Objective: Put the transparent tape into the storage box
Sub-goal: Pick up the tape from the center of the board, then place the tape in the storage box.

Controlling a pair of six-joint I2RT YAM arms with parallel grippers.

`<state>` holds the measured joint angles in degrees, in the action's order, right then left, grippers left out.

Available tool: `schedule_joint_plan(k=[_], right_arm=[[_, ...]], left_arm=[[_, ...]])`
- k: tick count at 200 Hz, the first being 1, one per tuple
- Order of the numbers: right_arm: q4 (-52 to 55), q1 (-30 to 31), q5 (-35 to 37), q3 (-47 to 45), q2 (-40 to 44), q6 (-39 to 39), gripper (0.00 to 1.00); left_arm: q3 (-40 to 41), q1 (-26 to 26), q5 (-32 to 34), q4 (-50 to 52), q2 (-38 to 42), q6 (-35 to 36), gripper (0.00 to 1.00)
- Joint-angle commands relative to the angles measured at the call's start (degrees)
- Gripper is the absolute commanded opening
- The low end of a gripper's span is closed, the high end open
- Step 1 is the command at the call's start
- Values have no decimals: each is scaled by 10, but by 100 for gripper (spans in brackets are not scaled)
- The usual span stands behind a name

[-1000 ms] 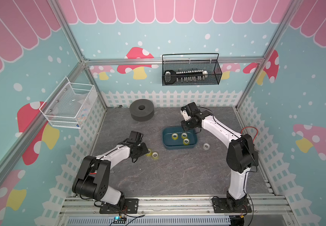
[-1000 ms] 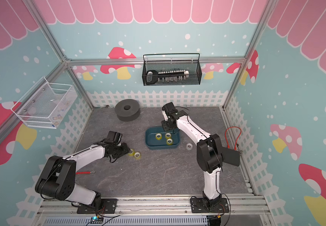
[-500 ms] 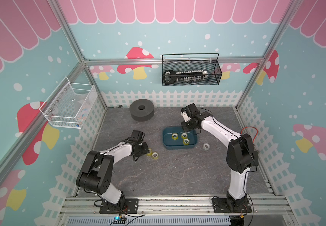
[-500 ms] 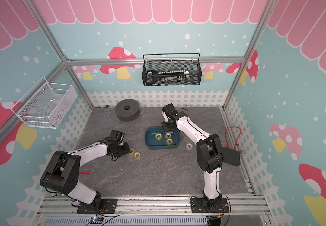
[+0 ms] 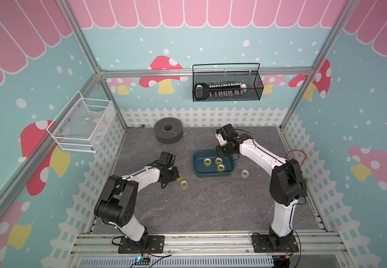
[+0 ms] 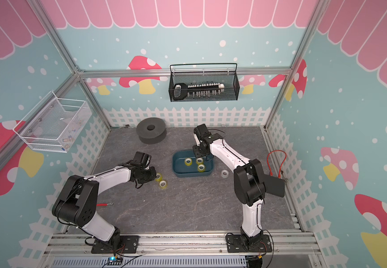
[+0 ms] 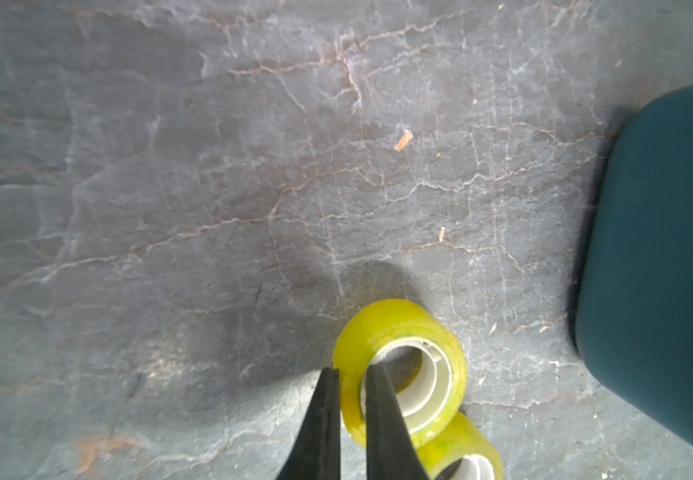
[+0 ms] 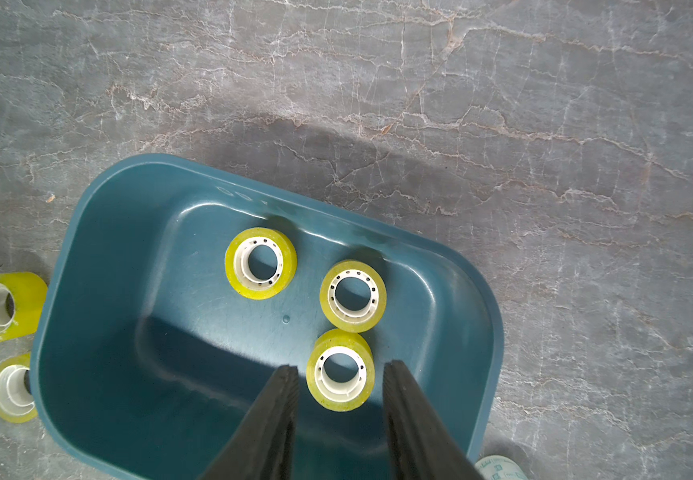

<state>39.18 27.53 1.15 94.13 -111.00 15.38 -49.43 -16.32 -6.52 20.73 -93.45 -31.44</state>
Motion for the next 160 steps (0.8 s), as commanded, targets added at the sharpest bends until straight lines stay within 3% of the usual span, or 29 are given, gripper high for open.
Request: schedule_joint_plan(k=[1, 74, 160], right_arm=[[-6, 3, 7, -5, 19, 9, 40], [-8, 3, 4, -3, 18, 12, 40], [-12, 3, 6, 8, 18, 11, 40]], left_arm=[[6, -6, 18, 26, -13, 10, 0], [-25, -7, 53, 55, 29, 26, 0], [-208, -12, 65, 120, 51, 60, 0]])
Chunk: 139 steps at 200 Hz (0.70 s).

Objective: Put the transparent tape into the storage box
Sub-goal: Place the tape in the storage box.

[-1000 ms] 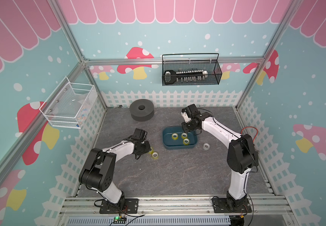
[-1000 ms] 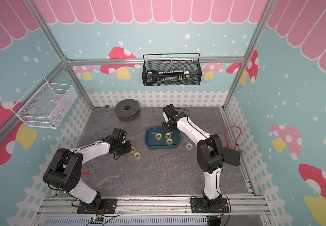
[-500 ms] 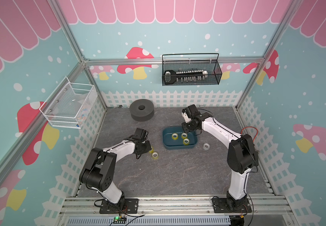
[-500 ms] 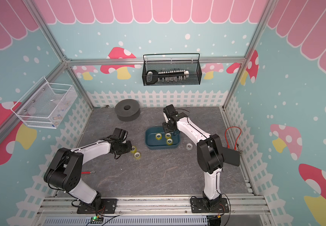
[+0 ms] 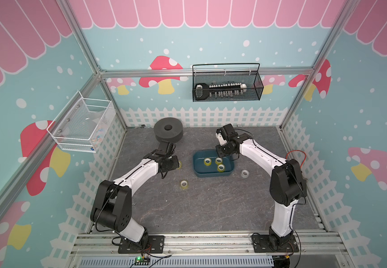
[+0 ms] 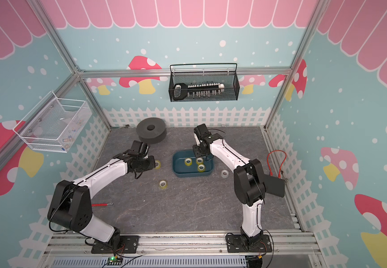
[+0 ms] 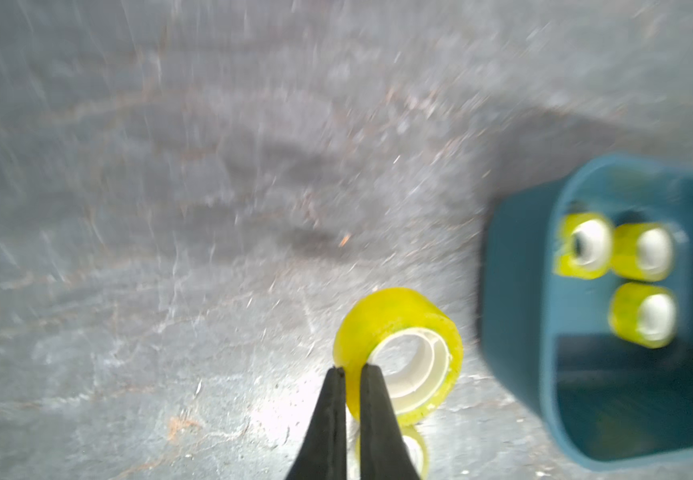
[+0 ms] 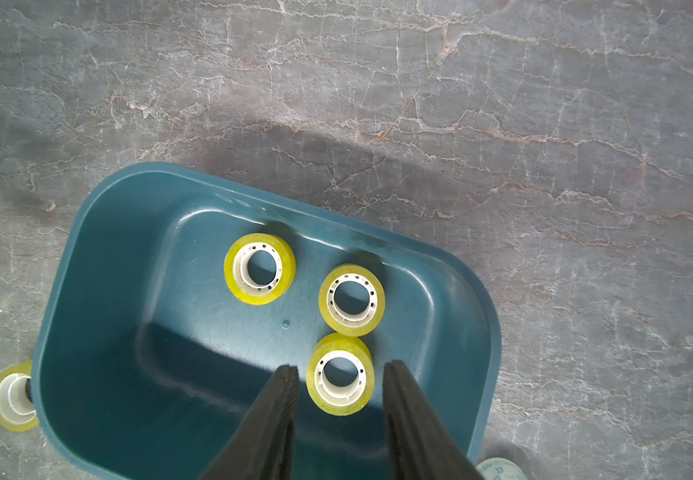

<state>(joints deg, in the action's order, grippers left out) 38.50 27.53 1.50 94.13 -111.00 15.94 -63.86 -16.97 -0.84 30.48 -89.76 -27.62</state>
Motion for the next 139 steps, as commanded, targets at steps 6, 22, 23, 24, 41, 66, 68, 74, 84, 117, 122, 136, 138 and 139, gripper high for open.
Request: schedule_joint_plan(k=[6, 22, 23, 24, 41, 66, 68, 74, 84, 117, 122, 136, 138, 139], right_arm=[[-5, 3, 3, 9, 19, 5, 40], [-5, 3, 3, 10, 18, 5, 40], [-5, 3, 3, 10, 18, 5, 40], [-5, 3, 3, 10, 18, 5, 40], [-5, 3, 4, 10, 18, 6, 40], [-10, 1, 12, 6, 18, 9, 40], [-10, 1, 12, 5, 31, 9, 40], [-11, 0, 14, 4, 38, 10, 40], [-13, -1, 18, 1, 41, 12, 40], [-22, -10, 26, -13, 58, 16, 40], [-22, -11, 26, -15, 59, 17, 40], [-23, -14, 28, -19, 63, 17, 40], [-23, -14, 28, -20, 63, 17, 40], [-23, -14, 27, -20, 64, 17, 40]], left_arm=[[-85, -9, 7, 25, 8, 26, 0], [-139, -24, 1, 34, -16, 39, 0], [-141, -26, 1, 34, -19, 39, 0], [-146, -27, 1, 35, -20, 40, 0], [-199, -55, 8, 44, -58, 58, 0], [-257, -97, 19, 58, -123, 85, 0], [-261, -99, 20, 59, -127, 88, 0], [-273, -107, 24, 62, -140, 95, 0], [-292, -120, 37, 72, -165, 108, 0], [-302, -131, 52, 86, -209, 136, 0], [-300, -131, 55, 87, -213, 140, 0], [-297, -131, 58, 90, -223, 149, 0], [-297, -131, 59, 91, -224, 151, 0], [-297, -131, 60, 91, -225, 152, 0]])
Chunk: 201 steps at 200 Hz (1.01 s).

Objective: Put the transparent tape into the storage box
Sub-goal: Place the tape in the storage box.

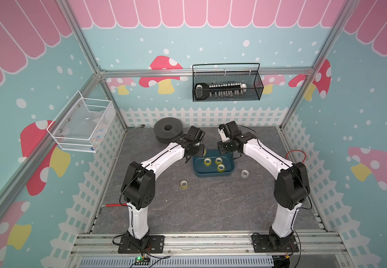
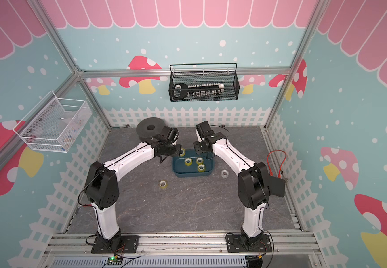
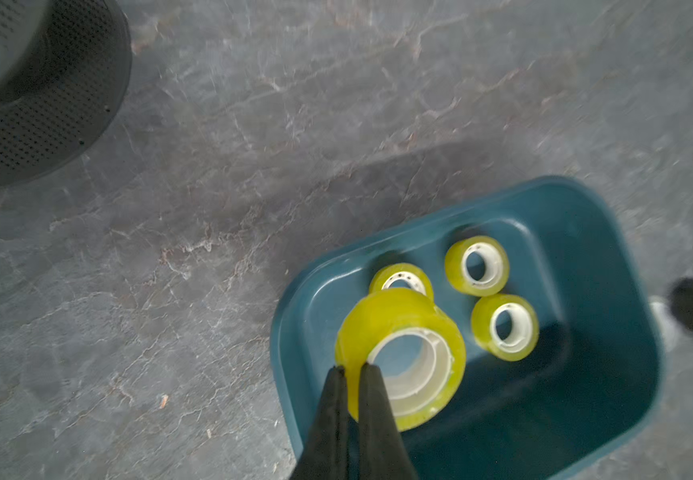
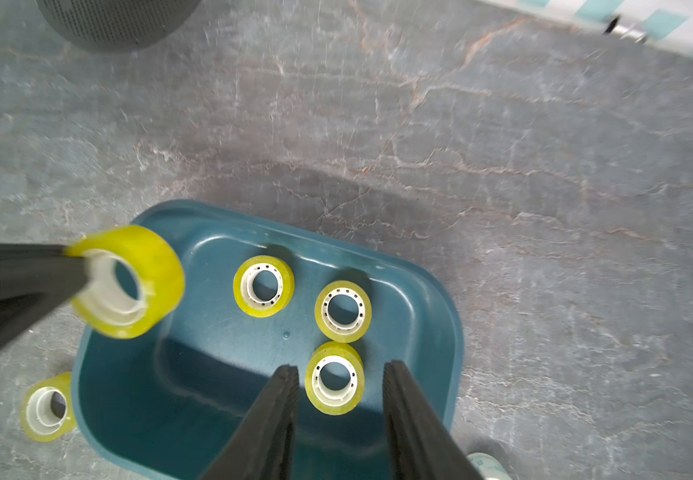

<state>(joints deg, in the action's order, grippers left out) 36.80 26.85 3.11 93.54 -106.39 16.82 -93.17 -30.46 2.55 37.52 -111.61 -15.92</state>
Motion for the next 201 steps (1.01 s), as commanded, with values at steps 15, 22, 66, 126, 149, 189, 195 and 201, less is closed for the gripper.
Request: schedule_joint_plan(k=[15, 22, 66, 126, 149, 189, 195, 201], right_arm=[[-7, -9, 10, -17, 18, 10, 40], [-7, -9, 9, -19, 18, 11, 40], [-9, -9, 6, -23, 14, 16, 40], [-13, -9, 3, -26, 11, 17, 40], [-13, -9, 3, -26, 11, 16, 40], [-13, -10, 2, -29, 11, 15, 40], [-13, -10, 3, -28, 11, 15, 40], [-13, -10, 3, -28, 11, 15, 40]], left_arm=[[-10, 0, 39, 30, -23, 46, 0], [-14, -3, 44, 36, -32, 51, 0], [-49, -32, 86, 60, -76, 81, 0], [-73, -41, 116, 78, -110, 89, 0], [-76, -41, 125, 85, -110, 88, 0], [-97, -48, 157, 112, -121, 91, 0], [-102, -50, 163, 115, -127, 92, 0], [-108, -51, 166, 120, -133, 92, 0]])
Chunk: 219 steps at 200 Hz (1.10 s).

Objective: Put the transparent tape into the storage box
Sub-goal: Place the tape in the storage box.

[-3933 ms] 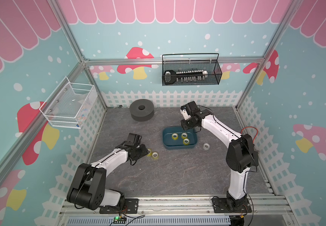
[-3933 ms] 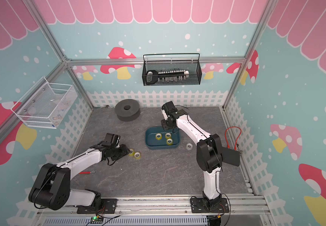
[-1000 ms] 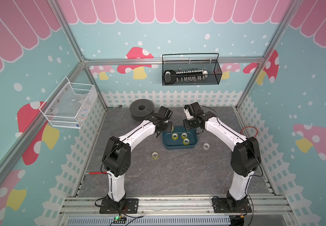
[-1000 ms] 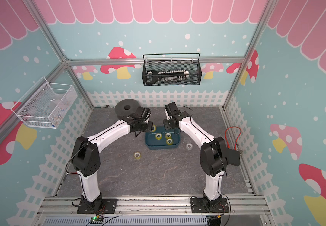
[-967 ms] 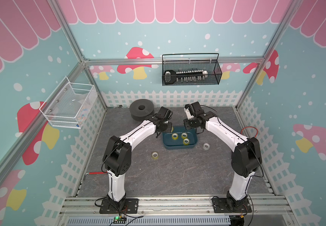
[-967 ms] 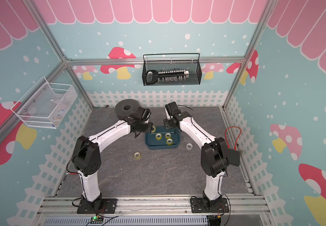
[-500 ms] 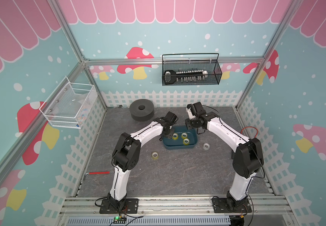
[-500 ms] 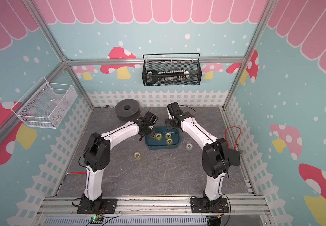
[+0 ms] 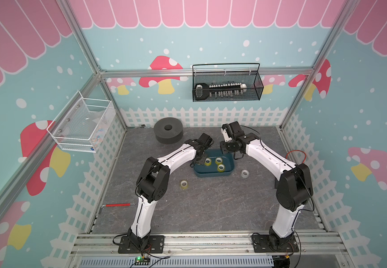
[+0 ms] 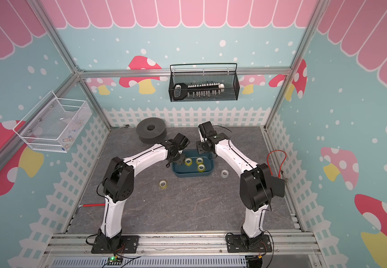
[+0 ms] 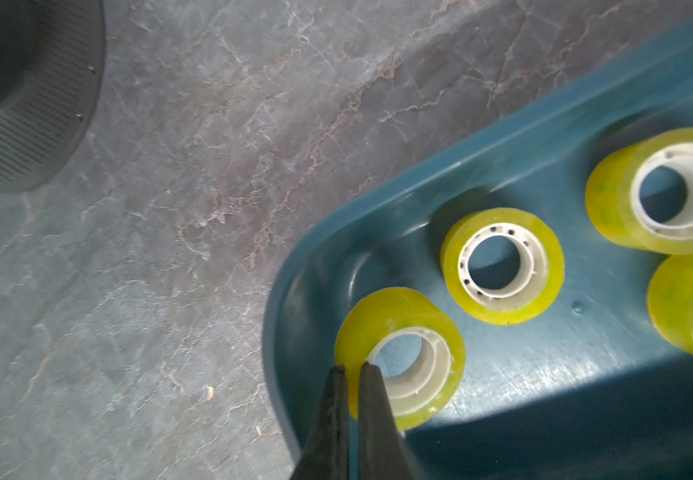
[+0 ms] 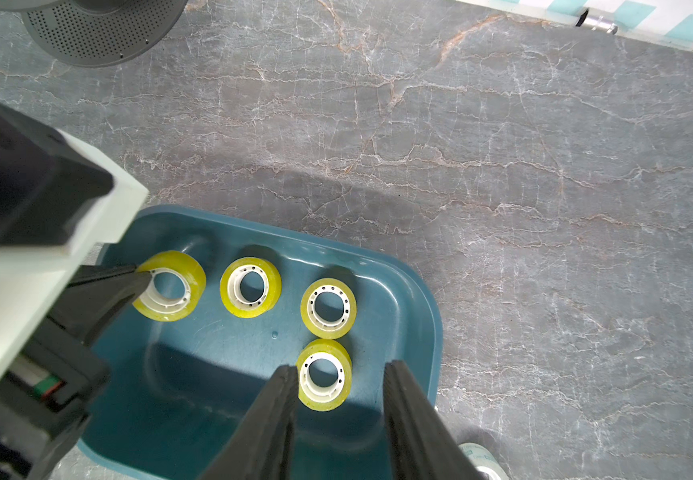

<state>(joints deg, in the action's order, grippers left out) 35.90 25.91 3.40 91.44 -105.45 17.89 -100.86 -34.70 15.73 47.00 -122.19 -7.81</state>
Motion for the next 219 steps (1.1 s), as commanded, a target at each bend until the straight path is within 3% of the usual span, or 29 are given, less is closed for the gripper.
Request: schedule_joint_plan(k=[1, 93, 219], right_arm=[[-4, -1, 0, -7, 2, 4, 40], [-5, -2, 2, -12, 8, 4, 40], [-6, -3, 0, -12, 8, 3, 40]], left_arm=[[-32, -9, 35, 26, -28, 11, 0], [-42, -15, 43, 32, -64, 3, 0], [-56, -16, 3, 10, -87, -20, 0]])
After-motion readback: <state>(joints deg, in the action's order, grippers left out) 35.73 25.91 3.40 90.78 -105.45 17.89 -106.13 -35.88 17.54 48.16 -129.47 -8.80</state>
